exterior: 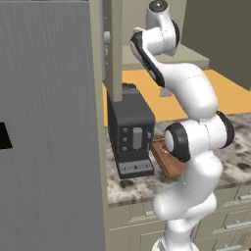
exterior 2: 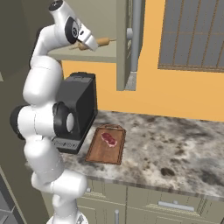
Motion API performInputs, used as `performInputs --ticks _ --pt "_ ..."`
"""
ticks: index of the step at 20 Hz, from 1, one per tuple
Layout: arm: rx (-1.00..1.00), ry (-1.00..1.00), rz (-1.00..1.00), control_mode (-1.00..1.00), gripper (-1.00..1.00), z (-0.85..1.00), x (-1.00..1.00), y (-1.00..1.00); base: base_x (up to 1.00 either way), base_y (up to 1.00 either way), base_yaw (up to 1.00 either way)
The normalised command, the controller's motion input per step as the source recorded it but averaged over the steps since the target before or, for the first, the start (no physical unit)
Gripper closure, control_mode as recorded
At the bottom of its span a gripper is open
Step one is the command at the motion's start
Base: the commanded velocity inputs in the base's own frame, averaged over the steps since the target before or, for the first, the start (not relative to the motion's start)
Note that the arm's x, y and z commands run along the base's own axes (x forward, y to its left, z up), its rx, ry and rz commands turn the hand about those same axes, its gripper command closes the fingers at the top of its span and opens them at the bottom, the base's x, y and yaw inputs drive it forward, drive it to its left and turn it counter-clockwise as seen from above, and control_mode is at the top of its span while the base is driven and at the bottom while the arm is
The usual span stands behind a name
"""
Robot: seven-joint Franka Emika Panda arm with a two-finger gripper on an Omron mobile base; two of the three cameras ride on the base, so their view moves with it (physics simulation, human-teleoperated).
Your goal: Open the cabinet, retrieve the rolling pin, and place it next to the meat on the cutting board to prepare for tenderizing.
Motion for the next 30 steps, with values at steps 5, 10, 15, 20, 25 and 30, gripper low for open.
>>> performInputs --ticks 5,10,15,20,25,30 --pt "0.07 -0.41 0.00 -1.00 1.00 -0.47 -0.80 -0.10 0.00 0.00 0.00" --pt "0.00 -0.47 0.00 -1.00 1.00 -0.35 -0.95 -0.24 0.00 0.00 0.00" --pt "0.00 -0.23 0.00 -1.00 1.00 0.00 -0.98 -0.23 0.00 0.00 0.00" --pt "0.07 -0.03 0.00 -1.00 1.00 0.01 -0.98 -0.02 0.00 0.00 0.00" --pt "0.08 0.04 -0.04 -1.00 1.00 0.00 -0.83 0.00 0.00 0.00 0.00" --pt "0.03 0.11 -0.09 -1.00 1.00 -0.15 -0.62 0.00 0.00 0.00 0.00"
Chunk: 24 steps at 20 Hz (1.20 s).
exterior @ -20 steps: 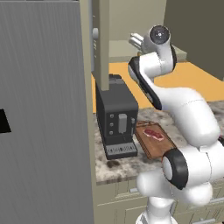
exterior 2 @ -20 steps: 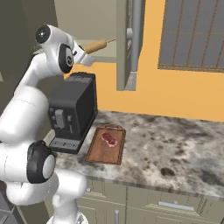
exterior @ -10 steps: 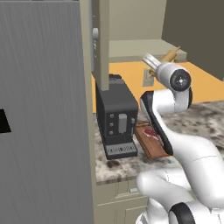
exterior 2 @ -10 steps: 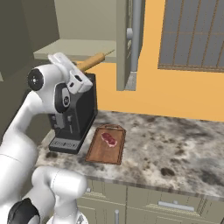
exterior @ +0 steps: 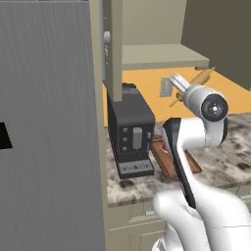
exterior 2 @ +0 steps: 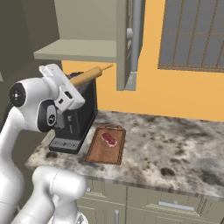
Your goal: Open the cabinet, retrieve the rolling pin, and place it next to the meat on the cutting board to prepare for tenderizing.
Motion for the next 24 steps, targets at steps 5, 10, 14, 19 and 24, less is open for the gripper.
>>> performInputs --ticks 5,10,14,19,24 --pt "0.01 0.12 -0.07 -1.00 1.00 -0.45 -0.59 0.03 0.00 0.00 0.00" --pt "0.00 0.04 -0.03 -1.00 1.00 -0.77 -0.40 0.00 0.00 0.00 0.00" --pt "0.05 0.11 -0.02 -1.00 1.00 -0.82 -0.09 -0.07 0.00 0.00 0.00" --pt "0.09 0.18 -0.02 -1.00 1.00 -0.70 0.01 -0.15 0.00 0.00 0.00" --pt "0.09 0.05 -0.01 -1.00 1.00 -0.71 0.01 -0.26 0.00 0.00 0.00"
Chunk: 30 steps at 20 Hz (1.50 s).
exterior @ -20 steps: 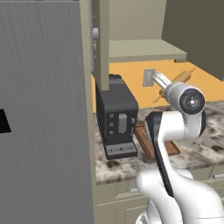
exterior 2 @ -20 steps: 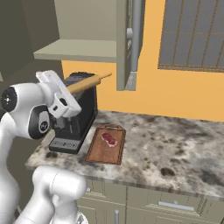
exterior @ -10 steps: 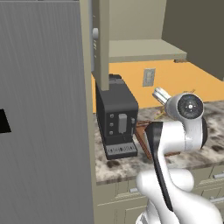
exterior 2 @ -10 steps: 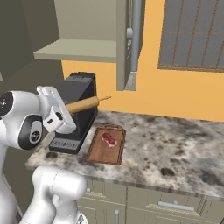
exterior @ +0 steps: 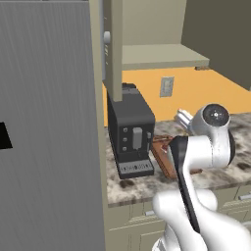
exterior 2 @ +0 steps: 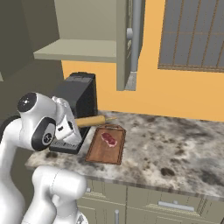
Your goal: Open the cabinet, retrieve the rolling pin, and place it next to the meat on the cutting board to prepare for tenderizing.
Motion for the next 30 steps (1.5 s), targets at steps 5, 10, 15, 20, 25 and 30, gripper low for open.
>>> performInputs --ticks 5,10,15,20,25,30 --pt "0.08 0.01 0.00 -1.00 1.00 -0.59 0.15 -0.29 0.00 0.00 0.00" --pt "0.00 0.00 0.00 -1.00 1.00 -0.63 0.40 -0.02 0.00 0.00 0.00" --pt "0.00 0.00 0.00 -1.00 1.00 -0.62 0.49 0.00 0.00 0.00 0.00" --pt "0.00 0.05 0.00 -1.00 1.00 -0.51 0.56 0.00 0.00 0.00 0.00" --pt "0.00 0.10 0.00 -1.00 1.00 -0.42 0.40 -0.04 0.00 0.00 0.00" --pt "0.00 0.06 0.00 -1.00 1.00 -0.44 0.16 -0.06 0.00 0.00 0.00"
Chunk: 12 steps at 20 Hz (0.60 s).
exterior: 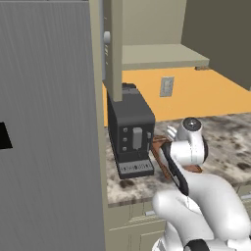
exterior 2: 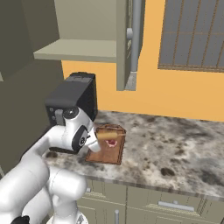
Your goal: Open the cabinet, retrieve the rolling pin, and place it next to the meat on the cutting board to prepare for tenderizing.
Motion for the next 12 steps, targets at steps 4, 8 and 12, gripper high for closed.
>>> performInputs --ticks 4,8,12 --pt "0.00 0.00 0.00 -1.00 1.00 -0.54 0.01 0.00 0.00 0.00 0.00" --pt "0.00 0.00 0.00 -1.00 1.00 -0.44 0.11 -0.02 0.00 0.00 0.00" --pt "0.00 -0.01 0.00 -1.00 1.00 -0.42 0.12 0.00 0.00 0.00 0.00"
